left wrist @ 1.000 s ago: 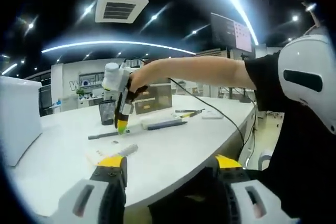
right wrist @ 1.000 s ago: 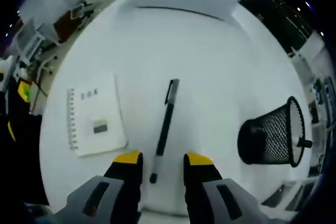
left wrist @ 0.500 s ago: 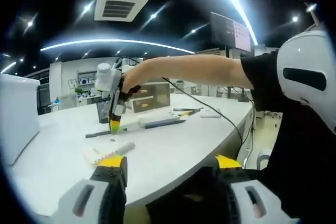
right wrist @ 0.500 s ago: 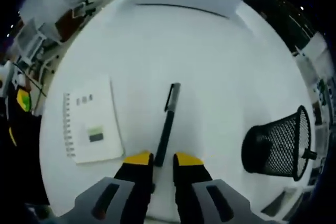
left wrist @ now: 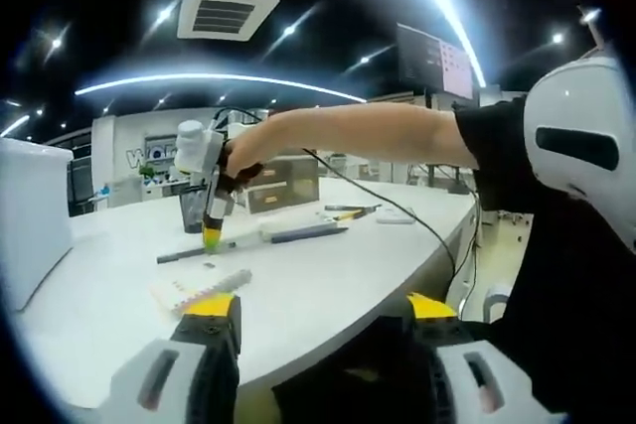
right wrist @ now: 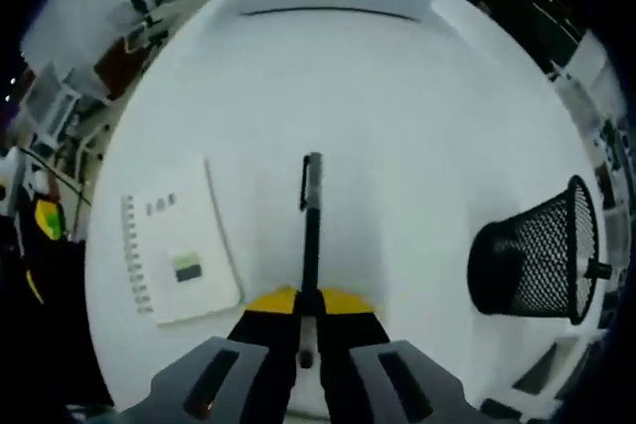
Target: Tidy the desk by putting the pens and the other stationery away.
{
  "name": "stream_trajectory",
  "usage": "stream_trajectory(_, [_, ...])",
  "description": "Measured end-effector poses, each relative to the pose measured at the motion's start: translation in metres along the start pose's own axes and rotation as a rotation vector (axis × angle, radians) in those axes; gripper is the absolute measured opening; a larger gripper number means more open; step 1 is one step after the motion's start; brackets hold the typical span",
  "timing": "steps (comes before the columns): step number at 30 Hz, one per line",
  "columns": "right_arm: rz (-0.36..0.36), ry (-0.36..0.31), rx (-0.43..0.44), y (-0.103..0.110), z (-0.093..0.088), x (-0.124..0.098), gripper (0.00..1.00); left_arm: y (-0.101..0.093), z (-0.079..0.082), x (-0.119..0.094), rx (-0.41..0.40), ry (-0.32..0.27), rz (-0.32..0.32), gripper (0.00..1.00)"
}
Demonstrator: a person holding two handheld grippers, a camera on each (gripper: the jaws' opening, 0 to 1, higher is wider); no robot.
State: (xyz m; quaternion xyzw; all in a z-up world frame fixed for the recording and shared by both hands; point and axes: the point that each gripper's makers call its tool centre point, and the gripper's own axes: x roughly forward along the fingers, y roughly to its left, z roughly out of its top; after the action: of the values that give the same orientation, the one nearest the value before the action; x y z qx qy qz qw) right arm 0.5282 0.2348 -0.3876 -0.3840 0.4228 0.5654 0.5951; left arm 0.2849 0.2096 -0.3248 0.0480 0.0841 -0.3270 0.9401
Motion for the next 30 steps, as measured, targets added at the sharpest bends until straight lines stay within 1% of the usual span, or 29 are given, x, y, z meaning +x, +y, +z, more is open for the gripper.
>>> stream_trajectory(5, [-0.016, -0.003, -0.017, -0.001, 0.0, 0.0, 0.04, 0.001, 0.001, -0.002, -0.001, -0.005, 0.004, 0.65])
stream_trajectory(8, [-0.036, -0.019, -0.037, -0.002, 0.0, -0.002, 0.03, 0.001, 0.002, -0.002, -0.002, -0.005, 0.004, 0.65])
stream_trajectory(12, [-0.054, -0.053, -0.029, -0.005, 0.0, -0.011, 0.03, 0.001, 0.003, -0.001, -0.006, -0.008, 0.005, 0.65])
stream_trajectory(15, [-0.055, -0.068, -0.024, -0.005, -0.001, -0.018, 0.03, 0.0, 0.004, -0.001, -0.008, -0.012, 0.001, 0.65])
stream_trajectory(24, [-0.062, -0.114, -0.027, 0.002, -0.01, -0.036, 0.03, -0.006, 0.01, 0.005, -0.009, -0.019, -0.012, 0.65])
stream_trajectory(30, [-0.076, -0.164, -0.022, 0.003, -0.015, -0.053, 0.03, -0.011, 0.014, 0.01, -0.01, -0.024, -0.022, 0.65])
